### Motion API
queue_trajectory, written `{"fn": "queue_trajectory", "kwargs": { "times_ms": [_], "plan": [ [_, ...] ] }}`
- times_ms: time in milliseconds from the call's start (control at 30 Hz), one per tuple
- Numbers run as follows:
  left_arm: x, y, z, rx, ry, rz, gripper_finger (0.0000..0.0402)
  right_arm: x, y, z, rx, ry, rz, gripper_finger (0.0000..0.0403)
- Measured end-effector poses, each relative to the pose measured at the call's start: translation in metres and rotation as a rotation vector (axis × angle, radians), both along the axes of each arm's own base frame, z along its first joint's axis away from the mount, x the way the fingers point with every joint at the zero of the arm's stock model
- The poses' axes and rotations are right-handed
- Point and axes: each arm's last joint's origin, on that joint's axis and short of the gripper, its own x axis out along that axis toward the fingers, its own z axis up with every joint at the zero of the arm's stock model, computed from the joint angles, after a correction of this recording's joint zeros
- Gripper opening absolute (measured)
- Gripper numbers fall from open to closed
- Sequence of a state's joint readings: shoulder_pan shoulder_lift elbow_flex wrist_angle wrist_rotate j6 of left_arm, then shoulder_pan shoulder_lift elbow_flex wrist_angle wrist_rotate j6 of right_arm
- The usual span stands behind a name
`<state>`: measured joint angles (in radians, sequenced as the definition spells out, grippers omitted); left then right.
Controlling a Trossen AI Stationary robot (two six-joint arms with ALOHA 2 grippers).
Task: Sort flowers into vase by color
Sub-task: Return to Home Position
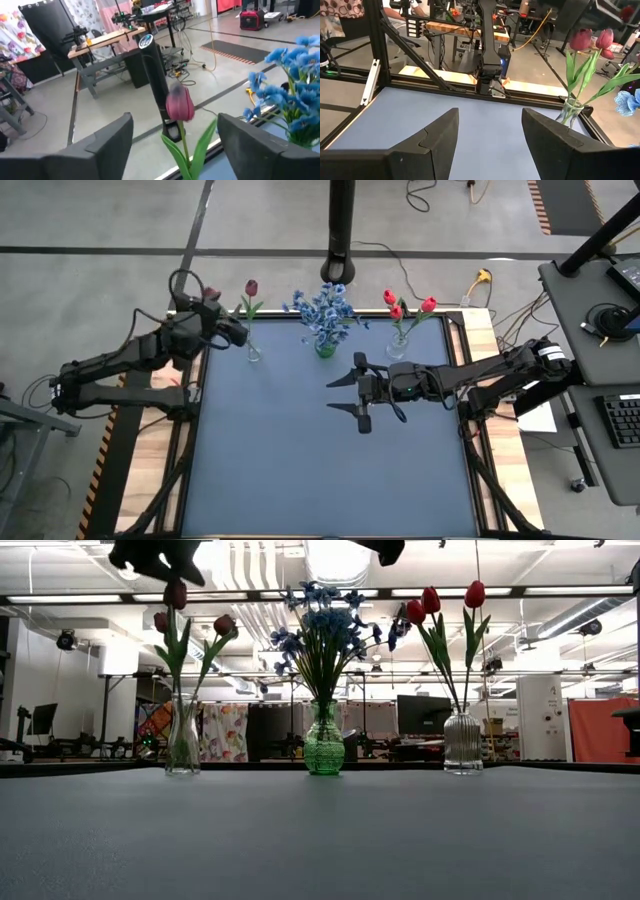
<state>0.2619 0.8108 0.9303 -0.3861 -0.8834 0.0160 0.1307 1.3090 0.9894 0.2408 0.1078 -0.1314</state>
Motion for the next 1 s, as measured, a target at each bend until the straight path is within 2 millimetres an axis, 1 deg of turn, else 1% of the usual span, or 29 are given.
{"fn": "queue_trajectory", "kwargs": {
  "times_ms": [100,233,300,367,433,500,567,700,800,833,900,967,1000],
  "plan": [
    [-0.004,-0.001,0.016,0.012,0.011,-0.005,0.0287,0.000,0.000,0.000,0.001,-0.003,-0.001,0.0210],
    [-0.010,-0.004,0.043,0.044,-0.012,-0.040,0.0302,-0.001,-0.001,0.001,-0.002,-0.007,-0.019,0.0210],
    [-0.012,-0.008,0.056,0.033,-0.043,-0.137,0.0304,-0.003,-0.001,0.004,-0.002,-0.014,-0.024,0.0210],
    [-0.011,-0.015,0.067,0.003,-0.081,-0.284,0.0303,-0.007,0.000,0.009,-0.011,-0.022,-0.017,0.0210],
    [-0.009,-0.025,0.071,-0.037,-0.094,-0.421,0.0303,-0.017,0.003,0.016,-0.018,-0.026,-0.003,0.0210],
    [-0.007,-0.038,0.071,-0.052,-0.098,-0.510,0.0302,-0.028,0.007,0.025,-0.029,-0.033,0.019,0.0210],
    [-0.005,-0.054,0.068,-0.052,-0.090,-0.562,0.0302,-0.041,0.011,0.032,-0.041,-0.047,0.044,0.0210],
    [-0.007,-0.091,0.061,0.007,-0.060,-0.549,0.0301,-0.066,0.017,0.040,-0.040,-0.083,0.086,0.0210],
    [-0.017,-0.121,0.059,0.058,-0.054,-0.587,0.0301,-0.082,0.018,0.048,-0.022,-0.118,0.102,0.0210],
    [-0.021,-0.130,0.059,0.060,-0.059,-0.638,0.0301,-0.086,0.017,0.050,-0.013,-0.119,0.103,0.0210],
    [-0.030,-0.148,0.058,0.032,-0.074,-0.800,0.0301,-0.094,0.015,0.052,0.004,-0.112,0.101,0.0210],
    [-0.038,-0.168,0.052,-0.012,-0.081,-0.975,0.0301,-0.100,0.014,0.052,0.016,-0.084,0.102,0.0210],
    [-0.041,-0.178,0.047,-0.028,-0.088,-1.022,0.0301,-0.102,0.014,0.052,0.018,-0.069,0.110,0.0210]
  ]
}}
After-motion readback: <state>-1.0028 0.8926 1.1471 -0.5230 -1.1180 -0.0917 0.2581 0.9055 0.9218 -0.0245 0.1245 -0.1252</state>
